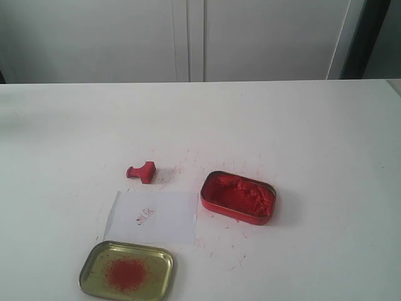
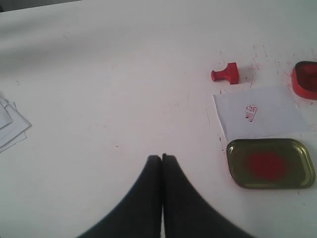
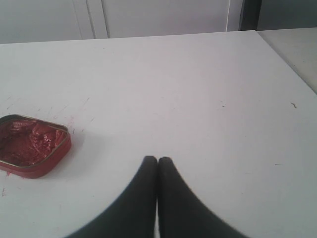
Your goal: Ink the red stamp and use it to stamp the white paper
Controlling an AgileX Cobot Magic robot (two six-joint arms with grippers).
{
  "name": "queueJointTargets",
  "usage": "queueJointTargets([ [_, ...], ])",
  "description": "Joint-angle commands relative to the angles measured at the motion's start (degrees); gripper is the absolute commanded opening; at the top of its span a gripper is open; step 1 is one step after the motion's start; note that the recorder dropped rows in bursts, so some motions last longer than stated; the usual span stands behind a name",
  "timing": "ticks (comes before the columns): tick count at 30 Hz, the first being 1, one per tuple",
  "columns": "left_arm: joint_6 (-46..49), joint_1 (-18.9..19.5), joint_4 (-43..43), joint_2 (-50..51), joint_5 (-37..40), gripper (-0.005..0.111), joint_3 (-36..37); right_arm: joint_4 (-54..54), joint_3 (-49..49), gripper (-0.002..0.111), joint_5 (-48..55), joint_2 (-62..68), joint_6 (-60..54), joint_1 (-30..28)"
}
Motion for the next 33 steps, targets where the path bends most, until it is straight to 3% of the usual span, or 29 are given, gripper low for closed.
queueJointTargets([
  [1, 0.05, 0.03, -0.99, -0.34, 0.56, 0.0, 0.23, 0.08, 0.33, 0.0, -0.83, -0.35, 0.2, -0.1],
  [22, 0.04, 0.15, -0.85, -2.62, 0.22, 0.0, 0.68, 0.08, 0.33, 0.0, -0.83, -0.35, 0.2, -0.1],
  [29, 0.04, 0.15, -0.85, -5.31, -7.31, 0.0, 7.76, 0.08, 0.33, 0.0, -0.83, -0.35, 0.2, -0.1],
  [33, 0.04, 0.15, -0.85, -8.52, -17.19, 0.0, 14.28, 0.08, 0.33, 0.0, -0.83, -0.35, 0.2, -0.1],
])
